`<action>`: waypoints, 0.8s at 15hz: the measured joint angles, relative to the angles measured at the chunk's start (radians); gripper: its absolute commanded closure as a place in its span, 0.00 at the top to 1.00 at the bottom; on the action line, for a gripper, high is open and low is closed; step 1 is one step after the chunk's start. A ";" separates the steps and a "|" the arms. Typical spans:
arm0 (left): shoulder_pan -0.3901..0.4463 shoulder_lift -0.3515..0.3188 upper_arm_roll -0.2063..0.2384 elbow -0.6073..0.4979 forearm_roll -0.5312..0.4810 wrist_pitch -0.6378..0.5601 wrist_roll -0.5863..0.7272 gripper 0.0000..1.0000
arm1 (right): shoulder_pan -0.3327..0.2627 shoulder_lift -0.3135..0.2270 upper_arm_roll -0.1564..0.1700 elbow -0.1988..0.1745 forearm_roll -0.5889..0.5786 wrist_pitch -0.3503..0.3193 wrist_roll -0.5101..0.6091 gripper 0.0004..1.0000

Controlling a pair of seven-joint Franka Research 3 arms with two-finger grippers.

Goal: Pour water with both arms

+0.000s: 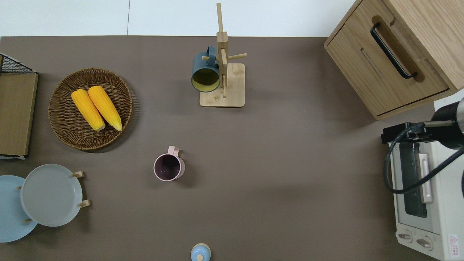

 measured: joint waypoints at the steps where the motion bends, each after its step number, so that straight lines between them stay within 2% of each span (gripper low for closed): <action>1: 0.000 0.000 0.000 0.000 0.000 0.000 0.000 0.85 | 0.000 0.000 0.000 0.000 0.000 0.000 0.000 0.99; 2: 0.000 0.000 0.000 0.000 0.000 0.001 0.000 1.00 | 0.000 0.000 0.000 0.000 0.000 0.000 0.000 0.99; 12: -0.002 0.006 0.003 0.010 0.000 0.013 0.000 1.00 | 0.000 0.000 0.000 0.000 0.000 0.000 0.000 0.99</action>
